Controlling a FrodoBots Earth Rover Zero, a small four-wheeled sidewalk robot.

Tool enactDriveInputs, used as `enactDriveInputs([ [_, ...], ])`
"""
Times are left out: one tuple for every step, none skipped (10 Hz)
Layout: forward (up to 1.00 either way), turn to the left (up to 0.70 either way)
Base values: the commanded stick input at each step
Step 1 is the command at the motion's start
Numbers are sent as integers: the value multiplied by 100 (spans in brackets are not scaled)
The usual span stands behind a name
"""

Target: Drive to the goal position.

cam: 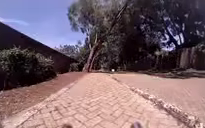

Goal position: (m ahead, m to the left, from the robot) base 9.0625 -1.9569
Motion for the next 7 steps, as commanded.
enactDriveInputs([
  [70,0],
  [70,0],
  [70,0],
  [70,0],
  [70,0],
  [70,0],
  [70,0],
])
